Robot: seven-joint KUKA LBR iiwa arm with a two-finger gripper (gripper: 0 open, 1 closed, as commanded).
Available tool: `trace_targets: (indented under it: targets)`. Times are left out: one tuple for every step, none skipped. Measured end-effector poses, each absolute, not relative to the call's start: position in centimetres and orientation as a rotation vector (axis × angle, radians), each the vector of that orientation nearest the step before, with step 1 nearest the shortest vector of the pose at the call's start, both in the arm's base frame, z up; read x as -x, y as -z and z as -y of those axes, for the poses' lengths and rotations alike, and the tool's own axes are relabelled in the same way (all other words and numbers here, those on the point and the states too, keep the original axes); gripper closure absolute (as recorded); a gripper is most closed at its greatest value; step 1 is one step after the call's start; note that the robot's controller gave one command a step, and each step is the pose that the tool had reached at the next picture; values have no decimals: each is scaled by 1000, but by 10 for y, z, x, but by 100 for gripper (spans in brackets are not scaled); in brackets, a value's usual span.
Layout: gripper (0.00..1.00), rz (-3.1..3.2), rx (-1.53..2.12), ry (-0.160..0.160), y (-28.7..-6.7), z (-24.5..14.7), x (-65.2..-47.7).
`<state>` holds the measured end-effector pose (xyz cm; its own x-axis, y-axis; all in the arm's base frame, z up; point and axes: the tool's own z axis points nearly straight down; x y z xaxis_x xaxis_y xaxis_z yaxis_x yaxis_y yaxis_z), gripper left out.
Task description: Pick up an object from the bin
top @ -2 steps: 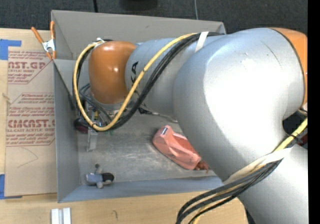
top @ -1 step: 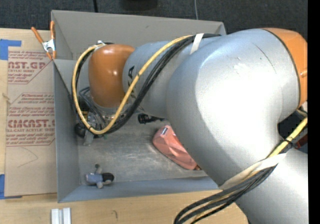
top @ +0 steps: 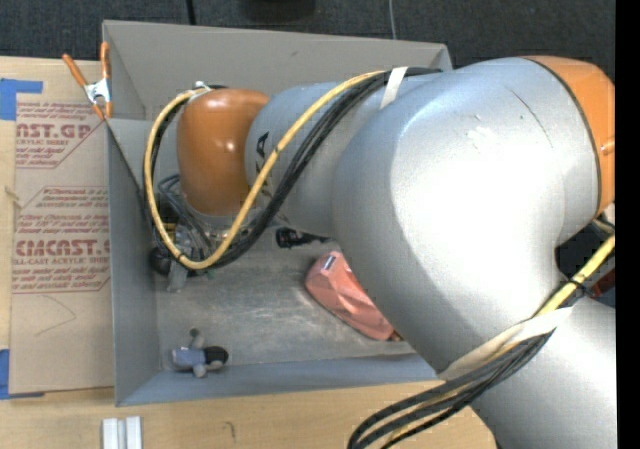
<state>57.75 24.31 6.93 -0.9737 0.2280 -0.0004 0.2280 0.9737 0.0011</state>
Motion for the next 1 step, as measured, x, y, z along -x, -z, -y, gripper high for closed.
trace_targets:
  targets:
    - [100, -3126, -361, 3, -73, -242, -576]
